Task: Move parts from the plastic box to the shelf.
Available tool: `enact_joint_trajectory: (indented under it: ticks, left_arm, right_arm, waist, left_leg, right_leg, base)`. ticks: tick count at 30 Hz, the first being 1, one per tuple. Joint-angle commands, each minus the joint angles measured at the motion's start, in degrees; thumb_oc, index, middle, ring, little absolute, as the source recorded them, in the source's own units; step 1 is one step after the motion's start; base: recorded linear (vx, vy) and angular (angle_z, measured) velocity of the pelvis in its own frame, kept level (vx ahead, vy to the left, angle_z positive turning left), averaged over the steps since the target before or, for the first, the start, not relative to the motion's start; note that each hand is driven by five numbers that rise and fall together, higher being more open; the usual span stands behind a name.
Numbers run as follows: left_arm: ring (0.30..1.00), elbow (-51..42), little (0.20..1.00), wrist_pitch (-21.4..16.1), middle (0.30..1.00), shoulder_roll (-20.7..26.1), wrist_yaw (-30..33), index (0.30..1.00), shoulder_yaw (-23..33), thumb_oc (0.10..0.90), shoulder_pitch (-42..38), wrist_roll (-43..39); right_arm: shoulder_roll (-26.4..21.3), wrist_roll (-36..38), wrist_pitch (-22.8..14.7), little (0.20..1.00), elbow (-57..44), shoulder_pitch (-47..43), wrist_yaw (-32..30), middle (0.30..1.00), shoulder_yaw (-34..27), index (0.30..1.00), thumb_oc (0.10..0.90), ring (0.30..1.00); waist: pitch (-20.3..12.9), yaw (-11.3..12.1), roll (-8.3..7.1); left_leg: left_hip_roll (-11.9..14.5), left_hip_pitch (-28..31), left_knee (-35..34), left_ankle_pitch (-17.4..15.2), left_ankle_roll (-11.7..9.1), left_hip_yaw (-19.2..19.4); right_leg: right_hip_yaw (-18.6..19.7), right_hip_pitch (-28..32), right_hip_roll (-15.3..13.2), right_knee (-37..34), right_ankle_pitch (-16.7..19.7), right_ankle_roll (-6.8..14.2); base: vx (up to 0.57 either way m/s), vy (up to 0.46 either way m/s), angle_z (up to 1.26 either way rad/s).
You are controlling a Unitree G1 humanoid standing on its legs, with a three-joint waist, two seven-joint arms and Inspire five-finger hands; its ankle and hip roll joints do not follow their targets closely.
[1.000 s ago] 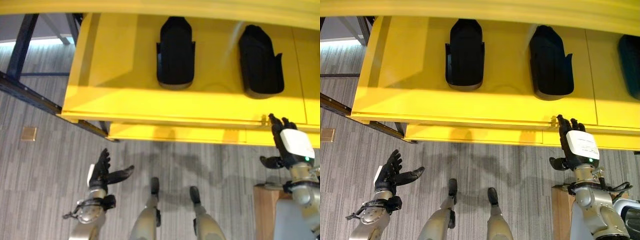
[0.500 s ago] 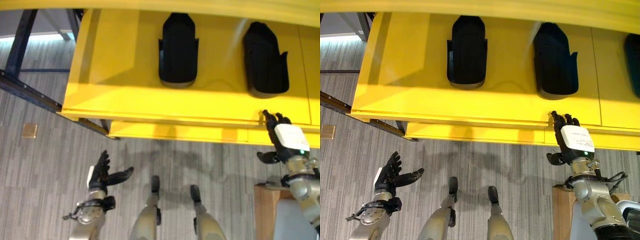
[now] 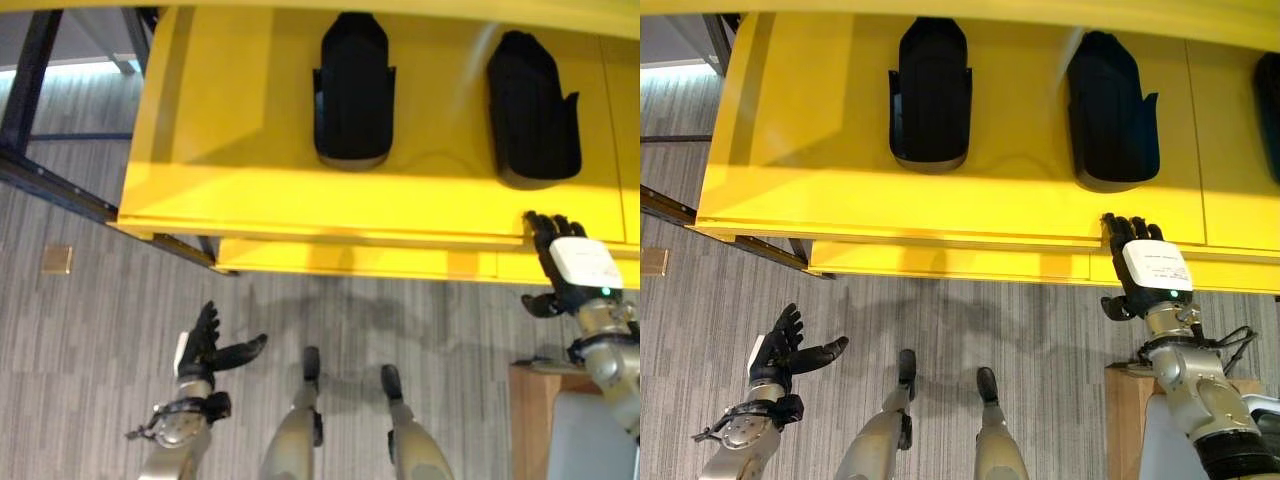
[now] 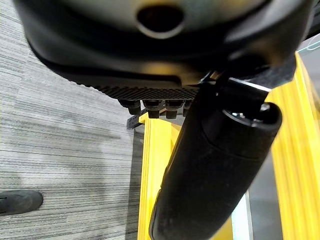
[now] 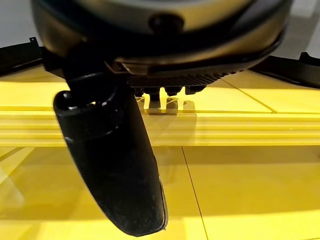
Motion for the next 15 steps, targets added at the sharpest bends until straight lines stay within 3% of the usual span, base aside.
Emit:
enact_joint_trajectory:
  ticks: [1,15]
  left_arm:
    - [1.000,-1.8,1.000,-5.3,1.000,2.4,0.7,1.000,0.7,0.900,-0.8,-0.8]
    - [1.000,-1.5,1.000,-5.7,1.000,2.8,0.9,1.000,0.7,0.900,-0.9,-1.5]
  right_arm:
    - [-5.6,-0.8,0.9,1.000,3.0,-5.7,-0.5,1.000,1.6,1.000,0.900,1.000]
    - [-8.9,-0.5,0.8,1.000,5.4,-11.9,0.9,1.000,6.5,1.000,0.900,1.000]
  waist:
    - [-2.3,1.5,-0.70]
    - [-0.5,2.0,-0.36]
  left_leg:
    - [2.6,0.4,5.3,-5.4,-1.6,-1.3]
    - [2.6,-0.3,5.3,-4.9,-1.7,-1.4]
  right_leg:
    - [-1.2,-6.1,1.2,5.4,-0.2,-2.0]
    - [-1.4,-7.1,1.4,6.1,-0.2,-2.1]
  base:
    - [0.00,0.000,0.00]
    - [0.00,0.000,0.00]
